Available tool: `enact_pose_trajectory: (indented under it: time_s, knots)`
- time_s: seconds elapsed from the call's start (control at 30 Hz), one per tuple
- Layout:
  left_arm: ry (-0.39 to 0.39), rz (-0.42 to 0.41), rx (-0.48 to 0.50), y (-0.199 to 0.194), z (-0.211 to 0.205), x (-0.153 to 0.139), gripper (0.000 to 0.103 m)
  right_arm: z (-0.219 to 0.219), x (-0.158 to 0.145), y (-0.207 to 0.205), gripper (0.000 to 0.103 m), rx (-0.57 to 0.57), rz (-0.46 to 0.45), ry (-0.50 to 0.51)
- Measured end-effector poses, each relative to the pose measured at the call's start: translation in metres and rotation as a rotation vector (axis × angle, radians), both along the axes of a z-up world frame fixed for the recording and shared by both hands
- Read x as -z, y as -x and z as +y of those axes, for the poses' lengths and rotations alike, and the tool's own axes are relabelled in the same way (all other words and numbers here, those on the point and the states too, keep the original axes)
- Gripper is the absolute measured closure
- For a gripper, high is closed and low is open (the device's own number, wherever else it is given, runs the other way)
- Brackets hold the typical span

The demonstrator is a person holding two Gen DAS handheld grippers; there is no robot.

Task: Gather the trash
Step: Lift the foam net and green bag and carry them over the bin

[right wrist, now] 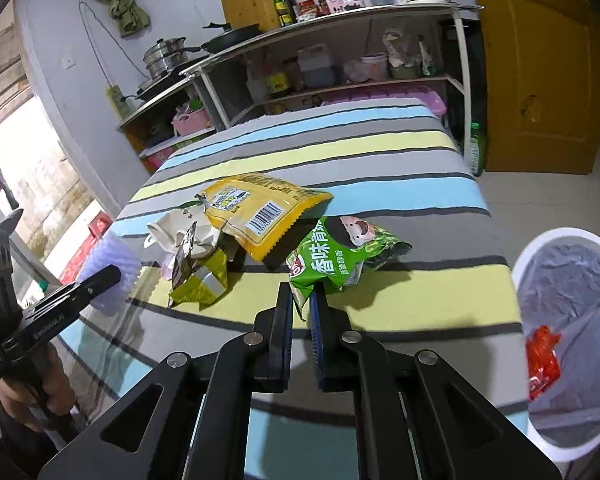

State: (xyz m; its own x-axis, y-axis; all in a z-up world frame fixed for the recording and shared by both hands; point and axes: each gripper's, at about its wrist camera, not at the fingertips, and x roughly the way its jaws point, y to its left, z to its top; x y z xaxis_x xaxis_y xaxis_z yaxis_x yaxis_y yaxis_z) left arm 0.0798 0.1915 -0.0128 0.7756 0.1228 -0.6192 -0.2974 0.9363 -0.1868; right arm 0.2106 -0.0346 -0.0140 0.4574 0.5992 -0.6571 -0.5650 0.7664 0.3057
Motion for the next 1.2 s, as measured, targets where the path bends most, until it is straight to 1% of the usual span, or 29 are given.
enact_pose_trajectory:
  time_s: [0.2, 0.53, 0.8, 1.2]
  knots:
    - [-0.009, -0.030, 0.041, 0.008, -0.022, -0.014, 0.078, -0.020, -0.013, 0.016, 0.094, 0.015, -0.022, -0.021]
    - [-0.013, -0.056, 0.154, 0.010, -0.070, -0.028, 0.078, -0.059, -0.029, 0.041, 0.094, 0.058, -0.064, -0.039]
    - [-0.002, -0.060, 0.236, 0.002, -0.105, -0.035, 0.078, -0.085, -0.035, 0.052, 0.094, 0.103, -0.085, -0.045]
    - [-0.004, -0.074, 0.364, -0.028, -0.157, -0.044, 0.078, -0.129, -0.035, 0.052, 0.094, 0.189, -0.093, -0.045]
